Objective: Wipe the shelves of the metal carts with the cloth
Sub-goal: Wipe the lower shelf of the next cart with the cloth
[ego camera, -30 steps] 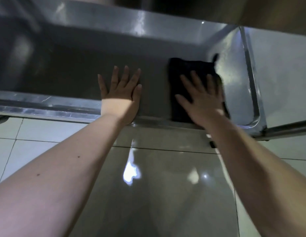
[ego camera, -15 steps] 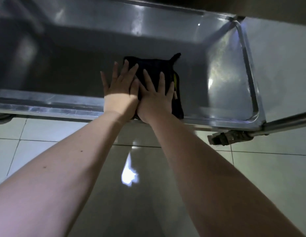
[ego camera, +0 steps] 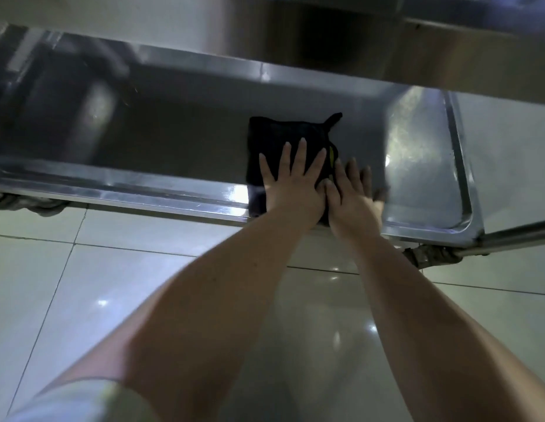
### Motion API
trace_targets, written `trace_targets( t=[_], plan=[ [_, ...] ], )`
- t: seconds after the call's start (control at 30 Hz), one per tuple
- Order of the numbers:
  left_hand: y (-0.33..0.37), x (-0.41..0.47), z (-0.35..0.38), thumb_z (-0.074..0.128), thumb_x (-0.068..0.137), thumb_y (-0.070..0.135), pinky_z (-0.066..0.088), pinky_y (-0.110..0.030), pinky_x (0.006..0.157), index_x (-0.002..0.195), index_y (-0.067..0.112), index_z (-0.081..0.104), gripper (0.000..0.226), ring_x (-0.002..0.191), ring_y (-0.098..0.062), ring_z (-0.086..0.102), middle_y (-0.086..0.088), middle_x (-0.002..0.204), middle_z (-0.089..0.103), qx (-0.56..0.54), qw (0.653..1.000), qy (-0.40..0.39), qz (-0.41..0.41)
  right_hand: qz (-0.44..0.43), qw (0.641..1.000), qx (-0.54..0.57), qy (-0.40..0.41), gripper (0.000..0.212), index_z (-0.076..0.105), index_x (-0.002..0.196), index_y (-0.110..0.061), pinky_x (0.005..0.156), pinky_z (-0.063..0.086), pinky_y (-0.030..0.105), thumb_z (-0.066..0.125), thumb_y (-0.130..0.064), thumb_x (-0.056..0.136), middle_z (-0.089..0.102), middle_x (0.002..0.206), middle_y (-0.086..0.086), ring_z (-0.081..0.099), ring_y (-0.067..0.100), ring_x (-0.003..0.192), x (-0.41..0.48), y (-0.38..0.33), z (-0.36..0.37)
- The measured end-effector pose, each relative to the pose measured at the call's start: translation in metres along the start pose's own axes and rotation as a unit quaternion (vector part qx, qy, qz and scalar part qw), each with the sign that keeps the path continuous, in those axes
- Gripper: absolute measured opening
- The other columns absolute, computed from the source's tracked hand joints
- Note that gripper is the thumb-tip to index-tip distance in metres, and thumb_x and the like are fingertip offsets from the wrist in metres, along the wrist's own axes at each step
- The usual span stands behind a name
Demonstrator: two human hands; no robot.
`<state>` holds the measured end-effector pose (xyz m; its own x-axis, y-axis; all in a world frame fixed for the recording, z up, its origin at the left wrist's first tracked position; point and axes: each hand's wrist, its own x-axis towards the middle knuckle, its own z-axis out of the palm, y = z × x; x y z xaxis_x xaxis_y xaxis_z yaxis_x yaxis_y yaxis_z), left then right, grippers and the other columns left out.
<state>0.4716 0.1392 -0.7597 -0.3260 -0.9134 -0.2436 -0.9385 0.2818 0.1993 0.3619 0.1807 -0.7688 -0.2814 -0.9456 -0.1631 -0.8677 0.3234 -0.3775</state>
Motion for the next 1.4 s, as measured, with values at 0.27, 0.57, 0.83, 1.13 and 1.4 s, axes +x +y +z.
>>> trace_targets(
  t=[0.27, 0.57, 0.83, 1.13, 1.4],
  plan=[
    [-0.106, -0.005, -0.021, 0.031, 0.097, 0.056, -0.009, -0.061, 0.114, 0.152, 0.047, 0.008, 0.06, 0.15, -0.026, -0.004, 0.007, 0.164, -0.001, 0.02, 0.997, 0.073, -0.019, 0.005, 0.986, -0.156, -0.054, 0.064, -0.007, 0.15, -0.05, 0.111, -0.009, 0.067, 0.012, -0.07, 0.092, -0.014, 0.163, -0.004, -0.016, 0.024, 0.149, 0.0, -0.006, -0.001],
    [-0.166, -0.016, -0.035, 0.03, 0.098, 0.054, -0.006, -0.062, 0.114, 0.15, 0.05, 0.004, 0.058, 0.15, -0.025, -0.006, 0.008, 0.164, -0.004, 0.031, 0.995, 0.065, -0.076, -0.01, 0.979, -0.196, -0.058, 0.062, -0.005, 0.153, -0.041, 0.111, -0.003, 0.071, 0.019, -0.057, 0.098, -0.009, 0.164, -0.004, -0.014, 0.037, 0.148, 0.004, -0.058, 0.006],
    [-0.166, -0.016, -0.029, 0.031, 0.098, 0.054, -0.009, -0.059, 0.114, 0.151, 0.049, 0.009, 0.057, 0.15, -0.024, -0.003, 0.007, 0.164, 0.002, 0.007, 0.992, 0.102, -0.067, -0.017, 0.985, -0.161, -0.06, 0.057, -0.018, 0.146, -0.052, 0.104, -0.009, 0.077, 0.004, -0.064, 0.095, -0.023, 0.16, -0.013, -0.023, 0.049, 0.141, 0.021, -0.131, 0.051],
    [-0.162, 0.004, -0.027, 0.017, 0.101, 0.05, -0.012, -0.062, 0.113, 0.152, 0.047, 0.002, 0.053, 0.15, -0.025, -0.01, 0.009, 0.164, -0.005, 0.029, 0.997, 0.067, -0.009, -0.003, 0.982, -0.178, -0.059, 0.054, -0.018, 0.146, -0.052, 0.105, -0.009, 0.075, 0.005, -0.058, 0.097, -0.022, 0.16, -0.014, -0.022, 0.046, 0.143, 0.021, -0.132, 0.055],
    [-0.164, 0.038, -0.031, 0.017, 0.1, 0.054, -0.009, -0.062, 0.114, 0.151, 0.05, 0.007, 0.051, 0.15, -0.022, -0.008, 0.011, 0.163, -0.001, 0.029, 0.996, 0.083, 0.032, -0.005, 0.982, -0.178, -0.06, 0.055, -0.016, 0.147, -0.05, 0.106, -0.007, 0.075, 0.01, -0.053, 0.099, -0.021, 0.16, -0.017, -0.022, 0.043, 0.144, 0.021, -0.13, 0.052]
  ],
)
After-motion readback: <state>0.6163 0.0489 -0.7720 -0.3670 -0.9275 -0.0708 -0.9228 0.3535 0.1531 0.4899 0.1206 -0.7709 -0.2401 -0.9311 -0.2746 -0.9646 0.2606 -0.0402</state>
